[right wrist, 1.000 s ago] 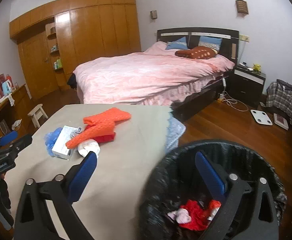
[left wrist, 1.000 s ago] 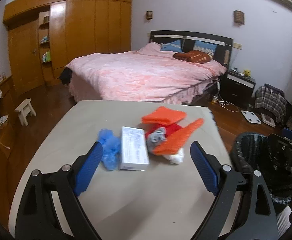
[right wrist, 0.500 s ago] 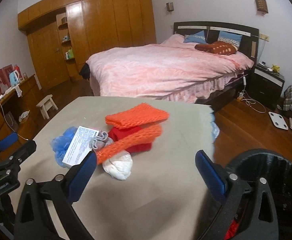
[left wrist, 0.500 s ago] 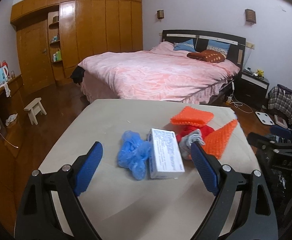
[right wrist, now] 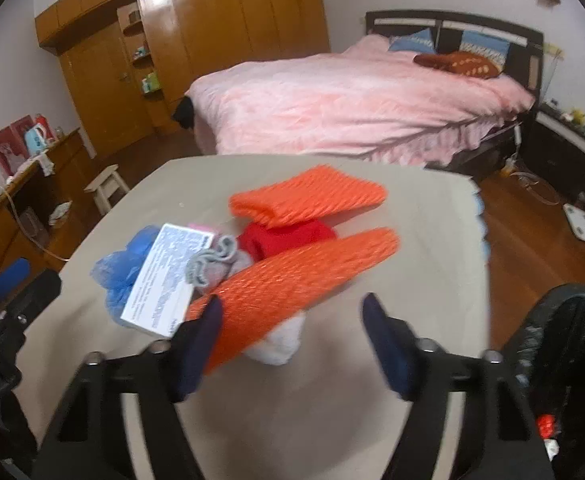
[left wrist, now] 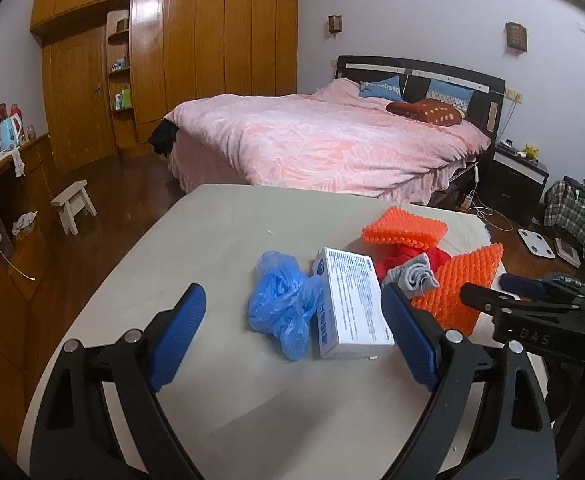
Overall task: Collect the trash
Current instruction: 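Grasp the long orange mesh sleeve with the right gripper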
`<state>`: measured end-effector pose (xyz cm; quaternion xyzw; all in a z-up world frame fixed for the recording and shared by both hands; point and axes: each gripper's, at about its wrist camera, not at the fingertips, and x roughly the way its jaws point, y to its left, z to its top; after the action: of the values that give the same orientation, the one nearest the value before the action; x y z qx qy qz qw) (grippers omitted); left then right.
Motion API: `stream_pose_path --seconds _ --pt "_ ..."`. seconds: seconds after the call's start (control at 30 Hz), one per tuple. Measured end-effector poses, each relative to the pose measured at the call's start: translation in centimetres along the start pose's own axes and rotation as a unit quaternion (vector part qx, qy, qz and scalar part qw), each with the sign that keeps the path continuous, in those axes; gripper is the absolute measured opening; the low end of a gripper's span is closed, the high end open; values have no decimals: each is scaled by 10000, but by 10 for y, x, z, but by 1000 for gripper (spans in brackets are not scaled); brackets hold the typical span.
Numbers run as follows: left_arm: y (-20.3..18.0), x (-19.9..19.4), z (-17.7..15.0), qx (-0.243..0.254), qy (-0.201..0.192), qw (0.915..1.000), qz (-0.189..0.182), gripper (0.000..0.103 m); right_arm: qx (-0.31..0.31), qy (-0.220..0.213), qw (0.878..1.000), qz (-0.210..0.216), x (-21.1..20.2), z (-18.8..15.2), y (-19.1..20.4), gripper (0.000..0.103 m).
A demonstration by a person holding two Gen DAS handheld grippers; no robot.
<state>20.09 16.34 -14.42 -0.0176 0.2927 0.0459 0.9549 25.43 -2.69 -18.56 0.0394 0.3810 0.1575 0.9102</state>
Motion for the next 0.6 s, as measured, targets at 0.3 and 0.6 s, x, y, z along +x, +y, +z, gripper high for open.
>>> stream_pose_path --seconds 0.3,0.6 --pt "0 0 -4 10 49 10000 -5 87 -287 9 9972 684 -7 -3 13 12" --pt "-8 -3 -12 49 93 9999 -64 87 -87 76 9957 921 -38 -14 -2 12"
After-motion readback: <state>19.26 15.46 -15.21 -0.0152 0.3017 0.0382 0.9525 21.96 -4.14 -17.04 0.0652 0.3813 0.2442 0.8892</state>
